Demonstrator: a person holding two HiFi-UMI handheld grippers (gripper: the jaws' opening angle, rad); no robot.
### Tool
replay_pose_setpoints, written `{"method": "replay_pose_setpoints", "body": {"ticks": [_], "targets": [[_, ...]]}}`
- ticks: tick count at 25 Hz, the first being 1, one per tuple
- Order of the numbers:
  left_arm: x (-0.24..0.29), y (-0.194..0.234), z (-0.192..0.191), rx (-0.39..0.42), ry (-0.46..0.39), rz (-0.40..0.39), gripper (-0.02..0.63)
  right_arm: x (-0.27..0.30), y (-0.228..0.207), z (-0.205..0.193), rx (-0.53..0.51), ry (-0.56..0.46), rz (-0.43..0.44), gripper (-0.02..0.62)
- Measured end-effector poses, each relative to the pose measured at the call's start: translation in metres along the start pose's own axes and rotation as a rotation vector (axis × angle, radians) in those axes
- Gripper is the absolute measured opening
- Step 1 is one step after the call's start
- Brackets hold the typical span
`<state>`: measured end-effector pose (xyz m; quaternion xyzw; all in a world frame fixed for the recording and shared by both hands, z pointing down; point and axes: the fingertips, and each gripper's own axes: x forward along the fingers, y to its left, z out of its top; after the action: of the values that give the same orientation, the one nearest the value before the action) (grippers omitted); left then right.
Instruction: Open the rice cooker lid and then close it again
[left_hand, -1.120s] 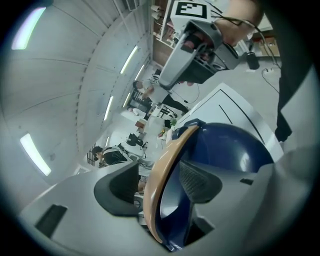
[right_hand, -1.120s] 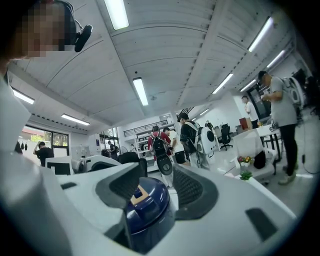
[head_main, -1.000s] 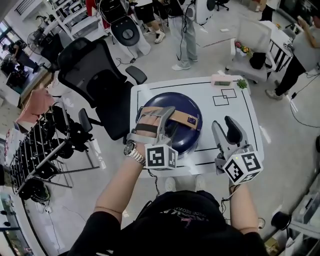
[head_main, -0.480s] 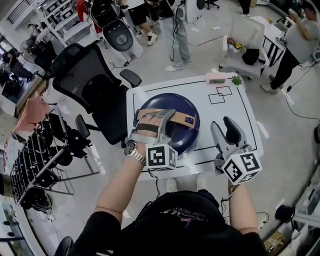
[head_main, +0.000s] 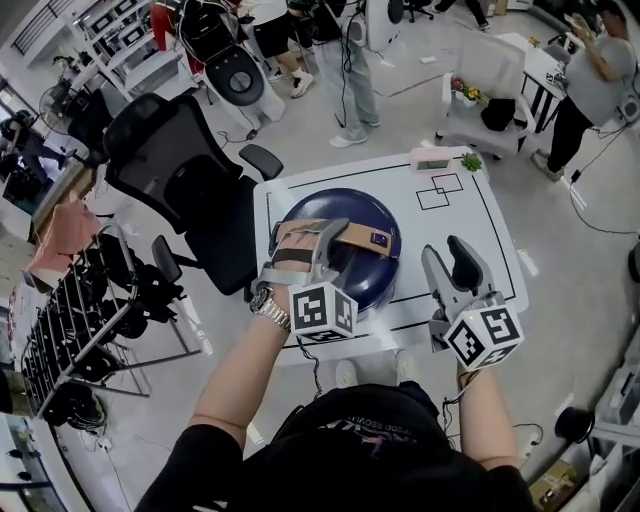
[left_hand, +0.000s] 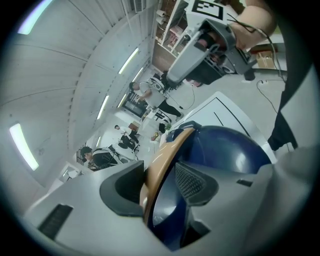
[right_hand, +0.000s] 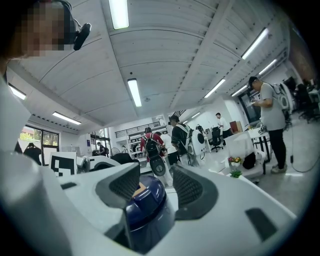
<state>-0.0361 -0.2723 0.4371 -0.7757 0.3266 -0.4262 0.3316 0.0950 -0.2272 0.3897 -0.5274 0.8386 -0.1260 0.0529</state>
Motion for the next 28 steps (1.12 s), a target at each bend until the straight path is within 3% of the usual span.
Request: {"method": "replay_pose_setpoints", "body": {"ticks": [12, 28], "targets": [[-0.024, 0.04, -0.008, -0.22, -0.088, 0.016, 0.192, 0.003, 0.013, 0.0, -0.018, 0.007, 0.004, 0.197], [-0.061, 0.103, -0.04, -0.587, -0.25, 0.065, 0.193, 0.024, 0.045, -0.002, -0.048, 0.026, 0.055, 0.196]]}}
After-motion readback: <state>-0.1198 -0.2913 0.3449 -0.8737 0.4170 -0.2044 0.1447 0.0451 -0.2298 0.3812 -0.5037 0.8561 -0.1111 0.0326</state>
